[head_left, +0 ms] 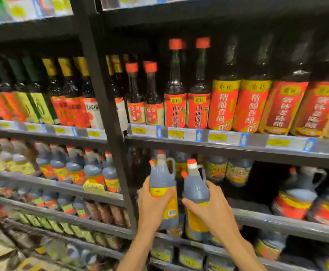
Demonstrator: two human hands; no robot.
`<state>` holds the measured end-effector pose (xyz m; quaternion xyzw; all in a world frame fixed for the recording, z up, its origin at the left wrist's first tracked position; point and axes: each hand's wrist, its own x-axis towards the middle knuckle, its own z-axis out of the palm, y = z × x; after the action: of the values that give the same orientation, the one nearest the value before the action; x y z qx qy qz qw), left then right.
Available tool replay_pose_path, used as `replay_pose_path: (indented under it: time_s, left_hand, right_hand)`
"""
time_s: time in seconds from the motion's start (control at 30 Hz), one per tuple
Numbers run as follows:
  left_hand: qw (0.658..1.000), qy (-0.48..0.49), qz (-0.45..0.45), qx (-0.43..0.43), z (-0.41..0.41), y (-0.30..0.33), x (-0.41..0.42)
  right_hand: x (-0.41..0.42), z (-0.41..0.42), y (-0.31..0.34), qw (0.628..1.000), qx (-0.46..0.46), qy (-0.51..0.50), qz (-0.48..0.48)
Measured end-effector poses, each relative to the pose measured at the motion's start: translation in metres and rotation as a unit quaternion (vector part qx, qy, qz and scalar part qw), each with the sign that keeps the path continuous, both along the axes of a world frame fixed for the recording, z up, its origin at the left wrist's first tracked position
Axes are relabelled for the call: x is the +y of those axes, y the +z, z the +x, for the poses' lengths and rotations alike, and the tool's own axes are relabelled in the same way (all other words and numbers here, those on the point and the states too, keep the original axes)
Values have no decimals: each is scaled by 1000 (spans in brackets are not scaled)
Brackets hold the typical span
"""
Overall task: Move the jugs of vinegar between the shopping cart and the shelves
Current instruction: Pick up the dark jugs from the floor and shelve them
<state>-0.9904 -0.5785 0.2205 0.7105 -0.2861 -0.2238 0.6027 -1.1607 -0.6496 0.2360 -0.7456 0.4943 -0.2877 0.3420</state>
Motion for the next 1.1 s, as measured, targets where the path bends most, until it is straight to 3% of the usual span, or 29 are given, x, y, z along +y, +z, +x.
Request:
replay_pose_path:
  time_s: [0.27, 0.63, 0.87, 1.1]
  left_hand:
    - [998, -54, 26, 6, 69, -2, -57]
    - [992, -114, -53, -21, 100, -1, -73]
    - [990, -112, -31, -77, 91, -16, -71]
    - [993, -58, -16, -100, 80, -26, -70]
  right_hand:
    - [-4, 32, 5, 995, 45, -93, 10]
    - [-20, 61, 9, 985, 36, -167, 19]
    - [-48, 81, 15, 982, 28, -186, 33]
    - [-65, 102, 10, 978, -27, -205, -26]
